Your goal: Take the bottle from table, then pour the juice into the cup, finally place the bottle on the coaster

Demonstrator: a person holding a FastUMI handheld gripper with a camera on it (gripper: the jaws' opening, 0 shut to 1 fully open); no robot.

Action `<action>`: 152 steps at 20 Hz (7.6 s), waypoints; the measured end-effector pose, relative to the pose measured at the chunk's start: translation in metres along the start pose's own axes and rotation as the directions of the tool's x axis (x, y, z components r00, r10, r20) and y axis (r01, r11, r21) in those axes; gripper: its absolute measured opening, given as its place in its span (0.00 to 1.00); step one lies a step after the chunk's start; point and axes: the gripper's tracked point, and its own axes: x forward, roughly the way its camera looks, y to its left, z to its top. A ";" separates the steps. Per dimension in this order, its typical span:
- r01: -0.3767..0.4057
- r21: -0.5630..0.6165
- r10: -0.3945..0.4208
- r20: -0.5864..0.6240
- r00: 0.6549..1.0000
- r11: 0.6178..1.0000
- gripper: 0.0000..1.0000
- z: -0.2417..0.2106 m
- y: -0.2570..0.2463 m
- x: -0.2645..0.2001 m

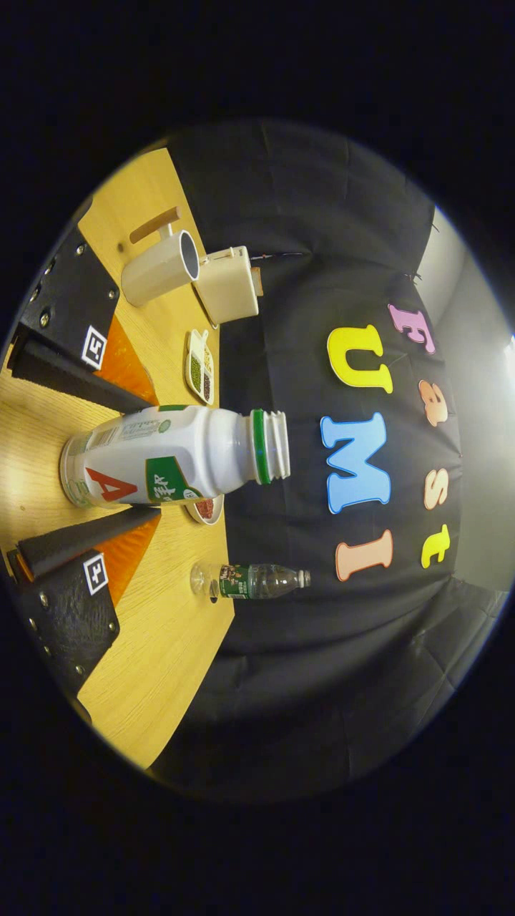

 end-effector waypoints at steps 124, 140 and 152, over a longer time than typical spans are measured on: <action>0.351 -0.911 0.055 0.347 0.936 -0.219 0.66 0.114 0.162 0.043; 0.372 -0.892 0.072 0.367 0.928 -0.256 0.66 0.118 0.164 0.041; 0.388 -0.870 0.098 0.376 0.921 -0.305 0.66 0.123 0.169 0.039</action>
